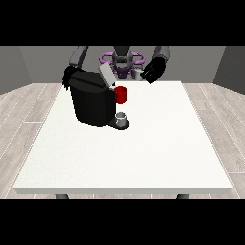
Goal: Insert the coffee pod into the coffee machine and close the lid
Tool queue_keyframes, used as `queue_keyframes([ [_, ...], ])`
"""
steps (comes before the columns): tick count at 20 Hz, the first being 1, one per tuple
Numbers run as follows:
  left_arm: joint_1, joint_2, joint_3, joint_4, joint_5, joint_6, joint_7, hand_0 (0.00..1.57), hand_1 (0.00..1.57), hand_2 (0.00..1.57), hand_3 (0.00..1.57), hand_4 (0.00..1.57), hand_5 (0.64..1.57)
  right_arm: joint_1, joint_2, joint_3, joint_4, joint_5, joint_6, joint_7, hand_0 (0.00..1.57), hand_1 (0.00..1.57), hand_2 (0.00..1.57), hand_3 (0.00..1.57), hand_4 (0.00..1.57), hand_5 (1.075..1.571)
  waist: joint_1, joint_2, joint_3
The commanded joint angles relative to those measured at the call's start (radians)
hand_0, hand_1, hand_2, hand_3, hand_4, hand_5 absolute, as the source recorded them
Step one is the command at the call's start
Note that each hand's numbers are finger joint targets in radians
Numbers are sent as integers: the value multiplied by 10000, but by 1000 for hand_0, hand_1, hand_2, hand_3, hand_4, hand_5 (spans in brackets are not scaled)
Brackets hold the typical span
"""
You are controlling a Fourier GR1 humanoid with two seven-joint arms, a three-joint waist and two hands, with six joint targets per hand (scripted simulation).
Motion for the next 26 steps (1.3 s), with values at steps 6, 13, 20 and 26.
queue_keyframes([
  [6,-1190,-464,483,-649,678,-558,1430,1346,1346,1432,1391,655,1571,-130,-745,-646,717,-548,833,-341,0,0,0,0,240,1571,38,72,3],
  [13,-2117,382,1391,547,657,365,1061,1354,1354,1410,1351,602,1571,-1050,-493,235,-612,-364,1195,304,0,0,0,0,125,1571,-1175,1472,-4],
  [20,-3228,559,1497,554,660,666,1165,1401,1401,1449,1378,618,1571,-1635,-382,38,379,-412,1473,-889,0,0,0,0,183,1571,-972,2492,3],
  [26,-4342,785,1918,738,971,656,1869,1454,1454,1477,1395,596,1571,-2360,-684,-212,965,-442,1670,-1223,0,0,0,0,233,1571,-1140,3102,6],
])
